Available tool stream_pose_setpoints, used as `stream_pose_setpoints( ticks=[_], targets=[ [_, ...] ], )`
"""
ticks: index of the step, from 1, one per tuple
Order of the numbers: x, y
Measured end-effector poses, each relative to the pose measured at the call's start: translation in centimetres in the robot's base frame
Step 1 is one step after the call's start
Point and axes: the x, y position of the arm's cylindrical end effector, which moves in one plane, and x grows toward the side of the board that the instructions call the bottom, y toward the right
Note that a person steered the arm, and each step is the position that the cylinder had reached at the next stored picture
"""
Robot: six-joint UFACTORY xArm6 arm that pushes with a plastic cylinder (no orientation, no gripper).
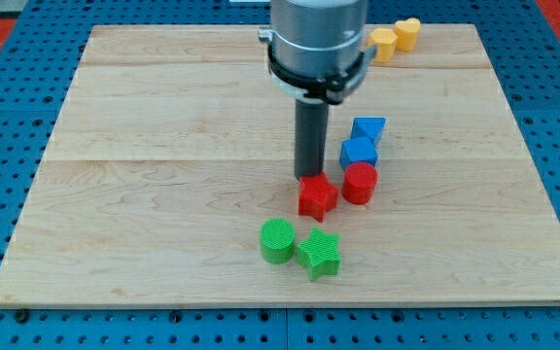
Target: Separate the red circle and blue cube
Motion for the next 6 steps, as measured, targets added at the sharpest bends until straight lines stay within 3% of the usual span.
stream_pose_setpoints(
  ticks=[2, 6],
  targets=[
    [-0.8, 4.6],
    [-7.2, 5.1]
  ],
)
